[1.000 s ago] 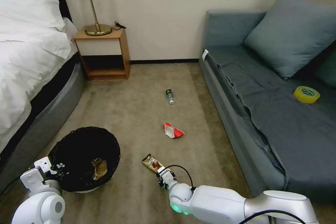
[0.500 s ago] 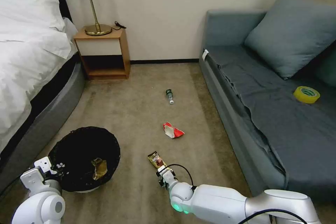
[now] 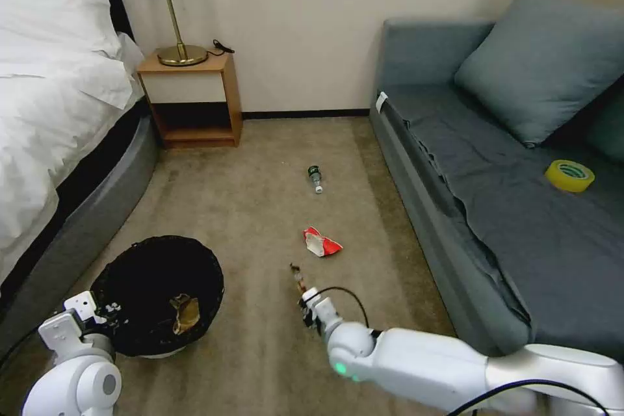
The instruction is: Pick up the trash bin, then pick up the garbage on the floor and place it into the trash bin.
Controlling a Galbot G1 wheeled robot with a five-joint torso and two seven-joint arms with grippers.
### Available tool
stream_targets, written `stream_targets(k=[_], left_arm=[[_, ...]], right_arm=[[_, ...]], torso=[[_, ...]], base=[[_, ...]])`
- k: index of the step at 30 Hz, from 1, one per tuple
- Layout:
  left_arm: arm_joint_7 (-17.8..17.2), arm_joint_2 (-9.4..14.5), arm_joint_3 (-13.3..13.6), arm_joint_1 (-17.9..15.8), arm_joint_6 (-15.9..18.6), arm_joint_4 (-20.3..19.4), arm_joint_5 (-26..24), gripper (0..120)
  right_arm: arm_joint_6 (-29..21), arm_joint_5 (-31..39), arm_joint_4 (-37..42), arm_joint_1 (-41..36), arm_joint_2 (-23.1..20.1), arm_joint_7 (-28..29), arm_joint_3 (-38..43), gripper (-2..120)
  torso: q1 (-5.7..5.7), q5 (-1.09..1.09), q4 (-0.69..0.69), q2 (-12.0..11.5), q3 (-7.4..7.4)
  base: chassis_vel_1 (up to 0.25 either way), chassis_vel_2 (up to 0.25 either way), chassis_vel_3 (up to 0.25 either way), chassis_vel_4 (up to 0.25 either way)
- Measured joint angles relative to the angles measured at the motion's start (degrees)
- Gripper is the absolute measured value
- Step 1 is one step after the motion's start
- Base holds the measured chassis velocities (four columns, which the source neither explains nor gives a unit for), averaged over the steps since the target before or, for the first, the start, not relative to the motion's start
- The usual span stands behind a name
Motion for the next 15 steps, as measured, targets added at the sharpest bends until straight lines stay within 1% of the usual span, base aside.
stream_targets(k=[1,2,3,5,6,7,8,9,11,12,13,15], left_arm=[[0.00,0.03,0.08,0.00,0.00,0.00,-0.03,3],[0.00,0.13,0.28,0.02,0.00,0.00,-0.09,3],[0.00,0.13,0.28,0.02,0.00,0.00,-0.09,3],[0.00,0.20,0.48,0.01,0.00,0.00,-0.34,3],[0.00,0.30,0.75,0.02,0.00,0.00,-0.62,3],[-0.02,0.34,0.92,0.02,0.00,0.00,-0.69,3],[-0.02,0.34,0.92,0.02,0.00,0.00,-0.69,3],[-0.04,0.36,1.07,0.04,0.00,0.00,-0.71,3],[-0.06,0.31,1.55,0.05,0.00,0.00,-0.73,3],[-0.08,0.24,1.95,0.04,0.00,0.00,-0.70,3],[-0.08,0.24,1.95,0.04,0.00,0.00,-0.70,3],[-0.17,0.07,2.53,0.04,0.00,-0.04,-0.60,3]], right_arm=[[-0.24,0.27,1.46,0.28,-0.79,0.09,0.62,0],[-1.10,1.49,6.43,1.24,-2.76,0.45,2.32,0],[-1.10,1.49,6.43,1.24,-2.76,0.45,2.32,0],[-1.78,2.73,11.03,2.29,-3.89,0.63,4.04,0],[-2.61,4.85,16.52,3.86,-4.50,0.74,6.22,0],[-3.01,6.40,18.84,4.72,-4.38,0.85,7.19,0],[-3.01,6.40,18.84,4.72,-4.38,0.85,7.19,0],[-3.31,7.93,20.48,5.52,-4.02,1.18,7.90,0],[-3.57,11.56,23.53,7.66,-1.56,2.02,8.84,0],[-3.35,13.23,24.47,9.17,1.20,2.62,8.76,0],[-3.35,13.23,24.47,9.17,1.20,2.62,8.76,0],[-2.87,15.09,24.97,11.13,6.76,3.28,7.30,0]], torso=[[0.00,0.00,0.00,0.00,0.00],[0.00,0.00,-0.02,0.00,0.00],[0.00,0.00,-0.02,0.00,0.00],[0.00,0.00,-0.01,0.00,0.00],[0.00,-0.01,-0.01,0.00,0.00],[0.00,-0.01,0.00,0.00,0.00],[0.00,-0.01,0.00,0.00,0.00],[0.00,-0.01,0.00,0.00,0.00],[0.00,-0.01,-0.01,0.00,0.00],[0.00,-0.01,0.00,0.00,0.00],[0.00,-0.01,0.00,0.00,0.00],[0.00,-0.02,0.03,0.00,0.00]], base=[[0.000,0.000,0.000,0.000],[0.000,0.000,0.000,0.000],[0.000,0.000,0.000,0.000],[0.000,0.000,0.000,0.000],[0.000,0.000,0.000,0.000],[0.000,0.000,0.000,0.000],[0.000,0.000,0.000,0.000],[0.000,0.000,0.000,0.000],[0.000,0.000,0.000,0.000],[0.000,0.000,0.000,0.000],[0.000,0.000,0.000,0.000],[0.000,0.000,0.000,0.000]])
